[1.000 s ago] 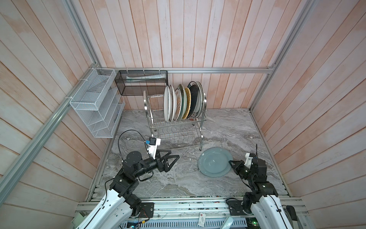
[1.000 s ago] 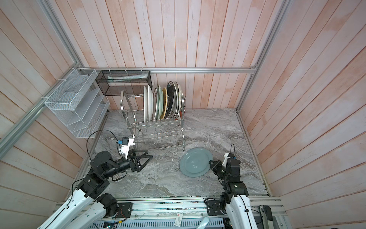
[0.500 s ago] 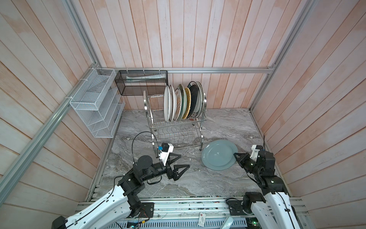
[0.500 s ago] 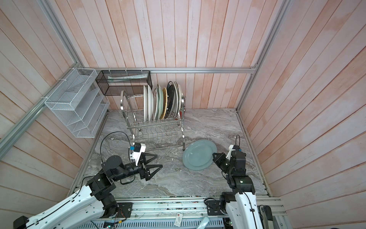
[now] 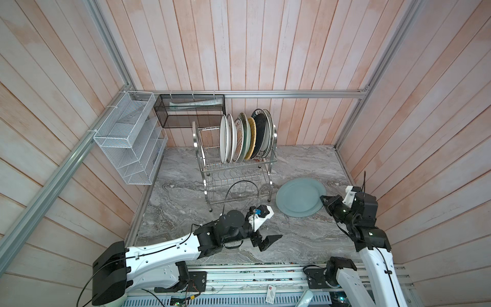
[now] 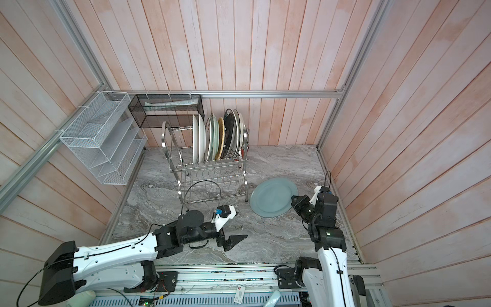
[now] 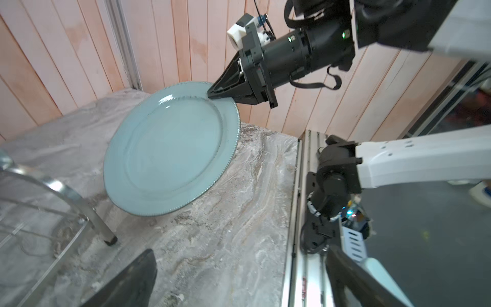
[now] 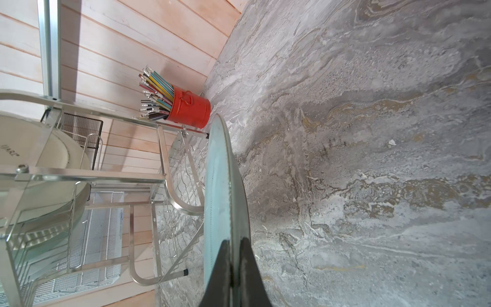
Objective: Load the plates into the dish rack
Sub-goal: 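Tilt the green plate up with the right gripper while the left gripper approaches, then close the left gripper on the raised plate rim beside the right gripper, then open the right gripper and draw it back while the left gripper holds the plate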
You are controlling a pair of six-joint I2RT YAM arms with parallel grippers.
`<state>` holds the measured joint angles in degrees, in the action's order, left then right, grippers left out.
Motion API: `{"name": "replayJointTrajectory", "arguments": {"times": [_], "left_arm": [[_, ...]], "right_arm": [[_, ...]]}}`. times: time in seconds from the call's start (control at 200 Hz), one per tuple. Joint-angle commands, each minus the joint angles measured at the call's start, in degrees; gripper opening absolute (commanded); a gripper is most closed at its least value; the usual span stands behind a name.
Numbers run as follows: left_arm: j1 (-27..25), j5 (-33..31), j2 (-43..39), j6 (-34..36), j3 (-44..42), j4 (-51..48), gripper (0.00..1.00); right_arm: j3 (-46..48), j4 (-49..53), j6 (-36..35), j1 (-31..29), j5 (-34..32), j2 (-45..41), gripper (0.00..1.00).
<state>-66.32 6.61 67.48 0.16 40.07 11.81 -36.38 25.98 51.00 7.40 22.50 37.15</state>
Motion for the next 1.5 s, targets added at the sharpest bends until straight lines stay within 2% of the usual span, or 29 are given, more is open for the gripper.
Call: {"name": "replayJointTrajectory", "arguments": {"times": [0.0, 0.215, 0.48, 0.725, 0.83, 0.91, 1.01, 1.075, 1.375, 1.435, 1.495], "left_arm": [[-3.1, -8.1, 5.3, 13.9, 4.4, 3.2, 1.0], [-8.1, -16.5, 17.3, 31.2, 8.8, 11.8, 1.0], [-8.2, -21.6, 28.8, 38.2, 16.3, 15.1, 0.84], [-8.1, -26.3, 36.7, 41.0, 23.0, 15.5, 0.67], [-7.9, -28.0, 39.2, 41.0, 25.6, 15.2, 0.49], [-7.7, -30.2, 41.1, 40.1, 27.7, 15.0, 0.3], [-7.5, -32.6, 43.2, 38.8, 30.3, 14.0, 0.14], [-7.4, -33.1, 43.7, 37.6, 31.1, 13.7, 0.0], [-8.0, -32.1, 39.2, 33.9, 28.4, 12.9, 0.0], [-8.2, -31.9, 37.8, 33.4, 27.1, 12.7, 0.0], [-8.3, -31.2, 35.9, 32.7, 25.4, 12.6, 0.0]], "right_arm": [[-3.5, -7.0, 2.1, 2.9, 6.5, 0.0, 0.0], [-4.3, -6.4, 2.3, 5.6, 8.8, -0.1, 0.0], [-3.9, -6.5, 2.6, 5.7, 9.6, -0.6, 0.0], [-3.3, -6.4, 2.8, 5.8, 9.8, -1.3, 0.0], [-3.0, -6.3, 2.9, 5.7, 9.8, -1.5, 0.0], [-2.8, -6.3, 2.9, 5.7, 9.6, -1.7, 0.0], [-2.6, -6.2, 3.1, 5.7, 9.7, -1.9, 0.0], [-2.6, -6.1, 3.1, 5.7, 9.8, -2.0, 0.0], [-2.4, -7.3, 3.1, 5.7, 11.0, -1.9, 0.0], [-2.3, -7.8, 3.0, 5.7, 11.6, -1.9, 0.23], [-2.4, -8.1, 2.7, 5.6, 11.5, -1.9, 0.41]]}}
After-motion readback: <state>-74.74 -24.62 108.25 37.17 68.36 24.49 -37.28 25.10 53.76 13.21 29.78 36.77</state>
